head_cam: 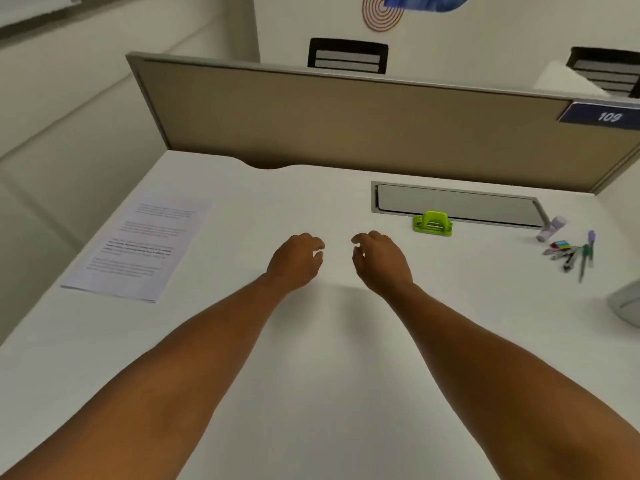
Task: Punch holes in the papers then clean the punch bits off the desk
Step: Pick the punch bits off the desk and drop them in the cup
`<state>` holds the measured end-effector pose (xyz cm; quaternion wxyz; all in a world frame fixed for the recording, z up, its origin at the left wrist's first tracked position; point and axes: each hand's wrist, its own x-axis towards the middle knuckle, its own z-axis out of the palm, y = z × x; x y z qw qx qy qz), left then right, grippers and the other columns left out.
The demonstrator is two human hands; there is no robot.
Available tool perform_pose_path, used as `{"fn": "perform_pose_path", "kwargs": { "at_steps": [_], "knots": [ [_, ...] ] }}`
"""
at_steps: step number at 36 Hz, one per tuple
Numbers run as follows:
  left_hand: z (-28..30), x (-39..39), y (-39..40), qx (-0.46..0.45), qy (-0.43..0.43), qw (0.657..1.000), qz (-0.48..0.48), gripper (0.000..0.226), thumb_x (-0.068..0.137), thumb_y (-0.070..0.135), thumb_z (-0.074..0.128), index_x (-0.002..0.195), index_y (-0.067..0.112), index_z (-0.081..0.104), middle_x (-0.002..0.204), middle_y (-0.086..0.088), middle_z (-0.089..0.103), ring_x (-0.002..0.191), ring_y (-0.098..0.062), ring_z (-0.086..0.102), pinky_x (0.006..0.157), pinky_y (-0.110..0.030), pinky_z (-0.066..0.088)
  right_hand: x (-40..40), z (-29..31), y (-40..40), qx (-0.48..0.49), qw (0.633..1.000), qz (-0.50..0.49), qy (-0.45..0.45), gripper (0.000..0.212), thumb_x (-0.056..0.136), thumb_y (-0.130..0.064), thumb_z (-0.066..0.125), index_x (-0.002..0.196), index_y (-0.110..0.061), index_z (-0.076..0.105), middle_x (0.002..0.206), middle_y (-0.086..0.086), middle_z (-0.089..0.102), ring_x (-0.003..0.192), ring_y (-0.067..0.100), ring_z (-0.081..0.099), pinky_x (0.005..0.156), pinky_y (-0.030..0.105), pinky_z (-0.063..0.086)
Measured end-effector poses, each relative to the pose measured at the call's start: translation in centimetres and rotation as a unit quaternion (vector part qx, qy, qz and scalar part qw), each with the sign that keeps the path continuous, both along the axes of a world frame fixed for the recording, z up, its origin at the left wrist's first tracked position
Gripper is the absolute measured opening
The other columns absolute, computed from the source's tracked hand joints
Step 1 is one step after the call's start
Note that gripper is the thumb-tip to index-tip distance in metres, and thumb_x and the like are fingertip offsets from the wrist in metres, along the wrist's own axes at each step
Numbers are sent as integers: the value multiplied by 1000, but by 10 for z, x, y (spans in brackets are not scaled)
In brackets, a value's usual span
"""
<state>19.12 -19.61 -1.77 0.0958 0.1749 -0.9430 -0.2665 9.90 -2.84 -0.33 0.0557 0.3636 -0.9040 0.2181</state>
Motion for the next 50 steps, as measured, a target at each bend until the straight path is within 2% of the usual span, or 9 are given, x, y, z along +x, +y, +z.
{"fn": "perform_pose_path", "kwargs": {
  "at_steps": [7, 12, 17, 23, 29, 36, 39, 42, 50],
  "knots": [
    [-4, -30, 83, 31, -11, 996, -82, 28, 96, 22, 55, 122, 17, 65, 120, 0, 64, 109, -19, 60, 94, -35, 49, -27, -5, 79, 51, 997, -54, -27, 27, 97, -17, 47, 112, -11, 69, 103, 11, 66, 90, 30, 62, 71, 30, 44],
    [-16, -44, 124, 19, -21, 993, -112, 29, 95, 27, 55, 122, 19, 64, 123, 1, 62, 113, -19, 58, 95, -36, 48, -37, -12, 119, 62, 994, -84, -43, 28, 97, -14, 45, 111, -11, 70, 100, 11, 68, 89, 29, 62, 69, 27, 39],
    [-29, -49, 146, 20, -38, 994, -102, 32, 94, 29, 57, 125, 19, 61, 128, 0, 59, 117, -20, 54, 95, -34, 47, -42, -26, 148, 77, 986, -113, -91, 30, 96, -12, 47, 120, -11, 66, 110, 13, 68, 101, 31, 61, 82, 32, 46],
    [-45, -53, 168, 12, -50, 993, -106, 35, 94, 25, 57, 128, 18, 59, 132, 0, 56, 121, -23, 50, 97, -37, 46, -52, -43, 177, 131, 970, -140, -148, 26, 94, -15, 53, 115, -4, 63, 114, 14, 63, 107, 31, 58, 90, 36, 47],
    [-50, -68, 182, -9, -61, 993, -100, 35, 95, 18, 52, 129, 17, 60, 127, -2, 56, 119, -23, 49, 92, -38, 49, -61, -51, 180, 131, 970, -131, -158, 23, 91, -25, 56, 97, -4, 65, 102, 14, 60, 96, 31, 60, 71, 28, 39],
    [-53, -82, 189, -25, -49, 996, -66, 34, 94, 21, 54, 127, 16, 61, 129, -3, 58, 121, -25, 48, 92, -38, 48, -69, -57, 169, 113, 973, -108, -171, 37, 91, -40, 60, 106, -8, 69, 106, 11, 61, 98, 28, 60, 80, 31, 44],
    [-57, -82, 184, -49, -72, 995, -52, 43, 94, 33, 56, 133, 16, 55, 141, -5, 50, 134, -27, 40, 105, -38, 39, -68, -60, 164, 120, 977, -86, -155, 37, 92, -42, 59, 103, -8, 69, 104, 12, 61, 97, 28, 60, 77, 29, 42],
    [-62, -80, 176, -81, -128, 987, -62, 61, 95, 48, 50, 147, 17, 39, 158, -9, 28, 148, -31, 16, 117, -44, 22, -66, -62, 161, 128, 980, -66, -135, 34, 91, -38, 59, 94, -5, 68, 96, 13, 59, 88, 30, 61, 68, 28, 40],
    [-75, -66, 161, -148, -127, 979, -58, 71, 98, 57, 32, 155, 17, 21, 165, -9, 6, 152, -28, -4, 122, -48, 3, -65, -65, 161, 115, 987, -50, -100, 23, 93, -25, 57, 88, -5, 67, 89, 13, 58, 78, 32, 58, 62, 31, 41]
  ]
}}
